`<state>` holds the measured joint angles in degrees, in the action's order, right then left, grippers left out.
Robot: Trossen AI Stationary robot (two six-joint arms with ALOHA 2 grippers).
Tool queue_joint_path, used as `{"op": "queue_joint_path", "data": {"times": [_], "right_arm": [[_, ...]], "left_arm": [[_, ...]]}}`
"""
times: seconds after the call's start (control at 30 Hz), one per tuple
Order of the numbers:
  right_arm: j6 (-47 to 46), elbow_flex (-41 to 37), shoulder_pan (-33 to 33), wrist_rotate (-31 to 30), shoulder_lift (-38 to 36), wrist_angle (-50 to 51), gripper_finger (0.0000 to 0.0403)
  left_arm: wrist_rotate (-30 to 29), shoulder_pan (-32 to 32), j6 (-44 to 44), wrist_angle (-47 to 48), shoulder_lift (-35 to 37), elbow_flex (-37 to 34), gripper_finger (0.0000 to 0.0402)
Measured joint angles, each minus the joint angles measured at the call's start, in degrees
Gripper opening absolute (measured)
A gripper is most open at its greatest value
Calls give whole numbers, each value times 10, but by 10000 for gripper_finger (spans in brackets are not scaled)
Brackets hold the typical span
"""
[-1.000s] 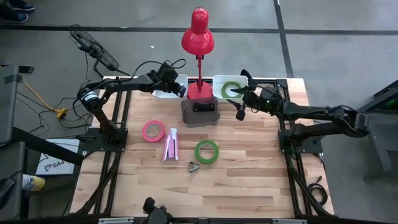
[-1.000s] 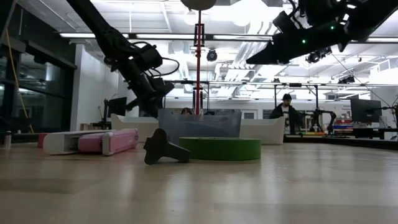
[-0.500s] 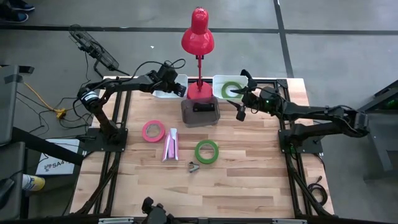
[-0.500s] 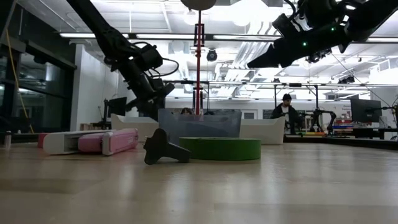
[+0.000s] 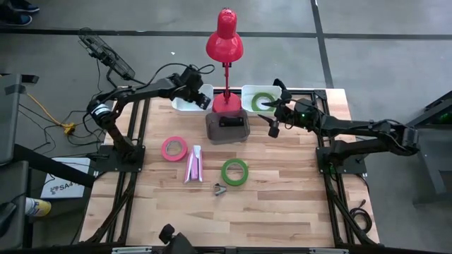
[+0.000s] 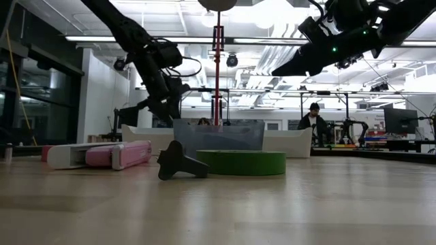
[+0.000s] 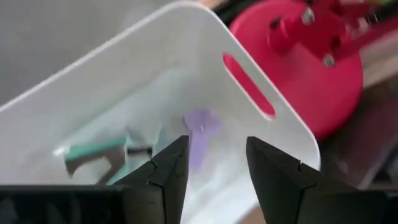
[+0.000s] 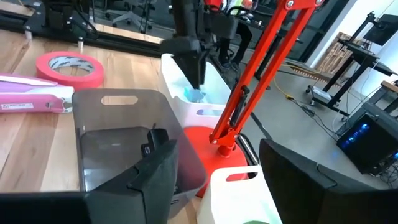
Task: Pick and place Stapler, Stapler remover, tape
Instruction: Put the black staple remover into the left white bin
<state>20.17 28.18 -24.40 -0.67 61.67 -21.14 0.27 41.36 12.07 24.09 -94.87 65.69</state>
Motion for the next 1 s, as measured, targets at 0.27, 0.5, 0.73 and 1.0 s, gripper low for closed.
{"op": "queue_joint_path", "data": {"times": [0.27, 0.5, 0.73, 1.0], "right_arm": [[9, 0, 0, 1, 0, 4, 215], [9, 0, 0, 12, 0, 10, 214], [9, 0, 0, 14, 0, 20, 214], [7, 0, 0, 28, 0, 21, 214]], "left_arm": [[-36, -51, -18, 97, 63, 0, 158], [-39, -115, -29, 157, 118, 0, 159], [-86, -162, -17, 184, 137, 0, 159], [-87, -168, -12, 212, 137, 0, 159]]}}
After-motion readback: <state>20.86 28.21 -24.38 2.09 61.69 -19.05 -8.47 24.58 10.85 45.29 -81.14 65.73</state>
